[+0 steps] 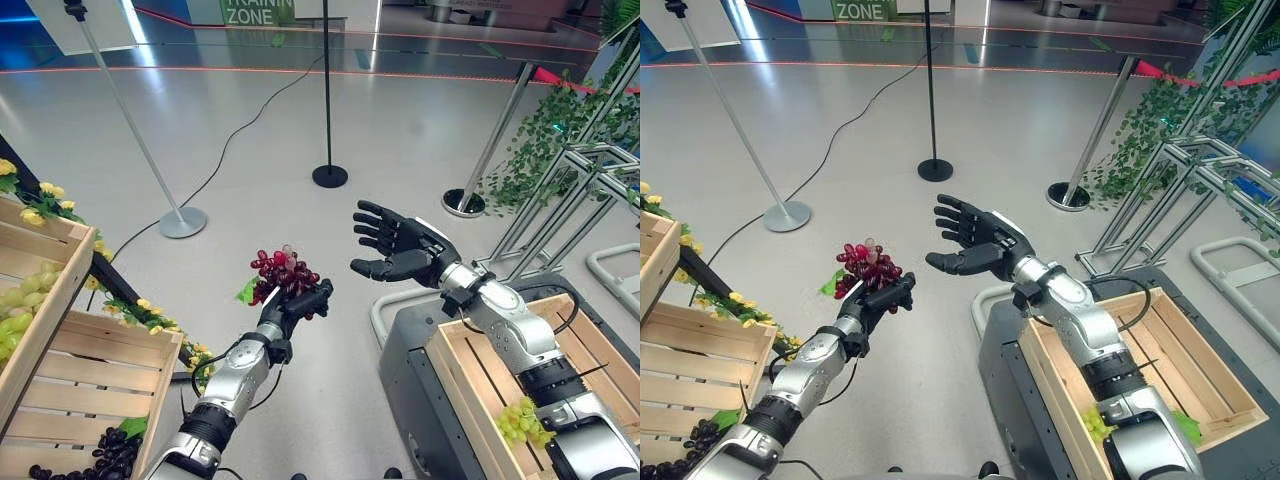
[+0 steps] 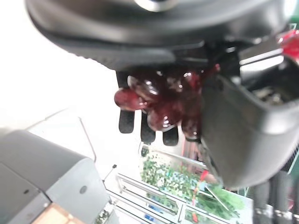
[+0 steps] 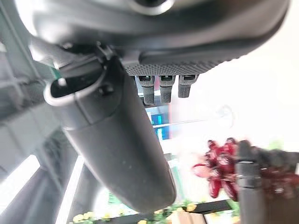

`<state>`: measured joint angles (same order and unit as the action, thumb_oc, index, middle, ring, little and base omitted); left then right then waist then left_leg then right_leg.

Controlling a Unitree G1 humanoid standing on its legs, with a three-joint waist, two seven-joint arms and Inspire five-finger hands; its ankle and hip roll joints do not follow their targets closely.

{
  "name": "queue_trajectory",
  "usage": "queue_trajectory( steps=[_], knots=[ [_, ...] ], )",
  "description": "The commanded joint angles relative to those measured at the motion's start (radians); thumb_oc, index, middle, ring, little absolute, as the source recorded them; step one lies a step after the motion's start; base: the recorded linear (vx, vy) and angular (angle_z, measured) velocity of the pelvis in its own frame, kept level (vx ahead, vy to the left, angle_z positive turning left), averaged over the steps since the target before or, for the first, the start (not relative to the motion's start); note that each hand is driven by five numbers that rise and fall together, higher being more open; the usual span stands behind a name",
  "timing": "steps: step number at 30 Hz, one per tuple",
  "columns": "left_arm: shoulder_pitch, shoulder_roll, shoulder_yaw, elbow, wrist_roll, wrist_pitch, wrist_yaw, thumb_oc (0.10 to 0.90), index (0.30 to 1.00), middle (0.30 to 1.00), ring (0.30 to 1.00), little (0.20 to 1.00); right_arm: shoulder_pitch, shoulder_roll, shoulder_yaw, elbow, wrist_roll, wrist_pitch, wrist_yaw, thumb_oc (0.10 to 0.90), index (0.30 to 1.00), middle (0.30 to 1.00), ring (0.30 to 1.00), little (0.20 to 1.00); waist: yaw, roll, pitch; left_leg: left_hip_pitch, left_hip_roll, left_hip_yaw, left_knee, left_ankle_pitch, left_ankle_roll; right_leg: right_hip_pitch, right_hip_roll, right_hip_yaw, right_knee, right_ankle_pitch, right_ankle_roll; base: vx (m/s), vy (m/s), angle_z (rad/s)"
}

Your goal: Pick up the fruits from the basket on one side to the basket on the other side

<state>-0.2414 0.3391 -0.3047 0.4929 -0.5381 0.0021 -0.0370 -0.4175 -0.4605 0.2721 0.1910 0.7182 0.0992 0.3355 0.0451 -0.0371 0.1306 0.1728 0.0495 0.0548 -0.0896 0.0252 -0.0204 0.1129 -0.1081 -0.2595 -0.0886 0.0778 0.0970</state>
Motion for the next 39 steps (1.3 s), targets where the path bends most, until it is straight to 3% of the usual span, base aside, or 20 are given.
queue_trajectory(
  steps=[1,2,3,4,5,8,9,10,16,17,19,20,22,25,29,39],
  knots=[
    [-0.110,0.029,0.028,-0.060,0.052,-0.180,-0.024,0.400,0.300,0.300,0.300,0.300,-0.009,0.045,-0.094,-0.073,0.047,-0.168,-0.034,0.800,0.900,0.900,0.900,0.900,0.017,0.002,-0.042,-0.015,-0.041,-0.007,0.016,-0.025,0.029,0.012,-0.069,0.038,0.210,-0.069,0.034,-0.01,0.068,0.02],
    [-0.109,0.030,0.028,-0.063,0.053,-0.181,-0.025,0.400,0.300,0.300,0.300,0.300,-0.004,0.046,-0.093,-0.074,0.044,-0.172,-0.035,0.800,0.900,0.900,0.900,0.900,0.018,0.003,-0.040,-0.018,-0.044,-0.008,0.018,-0.024,0.033,-0.002,-0.075,0.041,0.243,-0.071,0.037,-0.03,0.059,0.03],
    [-0.101,0.041,0.028,-0.089,0.065,-0.181,-0.026,0.400,0.300,0.300,0.300,0.300,0.035,0.047,-0.085,-0.083,0.039,-0.197,-0.041,0.800,0.900,0.900,0.900,0.900,0.016,0.011,-0.017,-0.036,-0.055,-0.034,0.046,-0.020,0.050,-0.083,-0.085,0.063,0.405,-0.054,0.048,-0.02,0.029,0.07],
    [-0.098,0.045,0.028,-0.095,0.063,-0.181,-0.031,0.400,0.300,0.300,0.300,0.300,0.050,0.047,-0.084,-0.085,0.040,-0.209,-0.042,0.800,0.900,0.900,0.900,0.900,0.014,0.013,-0.011,-0.041,-0.058,-0.045,0.055,-0.020,0.052,-0.102,-0.078,0.080,0.438,-0.050,0.047,0.05,-0.051,0.18],
    [-0.081,0.057,0.024,-0.115,0.059,-0.184,-0.041,0.400,0.300,0.300,0.300,0.300,0.107,0.056,-0.075,-0.084,0.051,-0.237,-0.046,0.800,0.900,0.900,0.900,0.900,0.005,0.012,0.013,-0.052,-0.072,-0.091,0.081,-0.025,0.058,-0.154,-0.059,0.139,0.460,-0.019,0.038,0.12,-0.153,0.34],
    [-0.070,0.064,0.006,-0.109,0.046,-0.212,-0.047,0.400,0.300,0.300,0.300,0.300,0.165,0.048,-0.063,-0.068,0.037,-0.254,-0.061,0.800,0.900,0.900,0.900,0.900,-0.027,0.006,0.019,-0.048,-0.080,-0.177,0.076,-0.036,0.057,-0.155,-0.003,0.250,0.271,-0.038,0.020,0.15,-0.247,0.88],
    [-0.080,0.059,-0.010,-0.094,0.039,-0.236,-0.059,0.400,0.300,0.300,0.300,0.300,0.176,0.034,-0.060,-0.037,0.045,-0.266,-0.071,0.800,0.900,0.900,0.900,0.900,-0.045,0.005,0.017,-0.052,-0.077,-0.208,0.060,-0.042,0.056,-0.146,0.031,0.317,0.200,-0.040,0.009,0.10,-0.242,0.84],
    [-0.083,0.055,-0.018,-0.084,0.035,-0.241,-0.068,0.400,0.300,0.300,0.300,0.300,0.189,0.033,-0.066,-0.018,0.039,-0.261,-0.064,0.800,0.900,0.900,0.900,0.900,-0.049,0.003,0.015,-0.061,-0.075,-0.221,0.062,-0.041,0.053,-0.132,0.046,0.336,0.187,-0.051,0.003,0.10,-0.269,1.06],
    [-0.031,0.033,-0.009,-0.106,0.024,-0.250,-0.006,0.400,0.300,0.300,0.300,0.300,0.235,0.047,-0.033,0.082,0.024,-0.224,-0.057,0.800,0.900,0.900,0.900,0.900,-0.011,-0.017,0.024,-0.102,-0.014,-0.167,0.106,-0.018,0.003,-0.058,0.036,0.222,0.137,-0.065,-0.017,0.05,-0.190,1.00],
    [-0.036,0.022,-0.017,-0.121,0.018,-0.235,-0.033,0.400,0.300,0.300,0.300,0.300,0.271,0.051,-0.046,0.100,0.021,-0.231,-0.097,0.800,0.900,0.900,0.900,0.900,-0.024,-0.024,0.039,-0.145,0.020,-0.048,0.183,-0.022,-0.008,-0.048,0.026,0.159,0.157,-0.088,-0.030,-0.06,-0.074,0.48],
    [-0.059,0.004,-0.041,-0.123,0.021,-0.229,-0.053,0.400,0.300,0.300,0.300,0.300,0.297,0.056,-0.065,0.126,0.033,-0.253,-0.134,0.800,0.900,0.900,0.900,0.900,-0.046,-0.034,0.060,-0.202,0.069,0.070,0.295,-0.038,-0.021,-0.060,-0.002,0.081,0.207,-0.108,-0.046,-0.13,-0.040,0.96],
    [-0.062,-0.001,-0.044,-0.122,0.024,-0.229,-0.055,0.400,0.300,0.300,0.300,0.300,0.298,0.058,-0.066,0.133,0.033,-0.257,-0.138,0.800,0.900,0.900,0.900,0.900,-0.048,-0.033,0.065,-0.206,0.073,0.080,0.310,-0.044,-0.021,-0.063,-0.008,0.070,0.219,-0.112,-0.047,-0.19,0.056,1.74],
    [-0.099,-0.023,-0.062,-0.099,0.039,-0.250,-0.044,0.400,0.300,0.300,0.300,0.300,0.275,0.064,-0.067,0.182,0.038,-0.278,-0.154,0.800,0.900,0.900,0.900,0.900,-0.065,-0.005,0.093,-0.193,0.108,0.145,0.295,-0.047,-0.019,-0.122,-0.037,0.001,0.346,-0.157,-0.044,-0.18,0.148,1.25],
    [-0.149,-0.014,-0.075,-0.087,0.050,-0.274,-0.008,0.400,0.300,0.300,0.300,0.300,0.252,0.063,-0.070,0.199,0.081,-0.279,-0.165,0.800,0.900,0.900,0.900,0.900,-0.055,0.001,0.144,-0.263,0.087,0.087,0.391,-0.068,-0.036,-0.174,-0.055,-0.002,0.433,-0.186,-0.048,-0.19,0.072,0.58],
    [-0.191,0.023,-0.061,-0.129,0.061,-0.288,0.038,0.400,0.300,0.300,0.300,0.300,0.195,0.080,-0.049,0.228,0.074,-0.284,-0.197,0.800,0.900,0.900,0.900,0.900,-0.037,0.013,0.218,-0.377,0.069,0.073,0.534,-0.110,-0.035,-0.283,-0.091,-0.007,0.597,-0.228,-0.056,-0.21,0.086,0.33],
    [-0.200,0.091,0.005,-0.188,0.132,-0.317,0.101,0.400,0.300,0.300,0.300,0.300,0.152,0.063,-0.044,0.242,0.046,-0.216,-0.194,0.800,0.900,0.900,0.900,0.900,-0.019,0.021,0.304,-0.555,0.021,0.023,0.726,-0.170,0.000,-0.439,-0.113,0.038,0.805,-0.289,-0.075,-0.08,0.132,0.06]
  ],
)
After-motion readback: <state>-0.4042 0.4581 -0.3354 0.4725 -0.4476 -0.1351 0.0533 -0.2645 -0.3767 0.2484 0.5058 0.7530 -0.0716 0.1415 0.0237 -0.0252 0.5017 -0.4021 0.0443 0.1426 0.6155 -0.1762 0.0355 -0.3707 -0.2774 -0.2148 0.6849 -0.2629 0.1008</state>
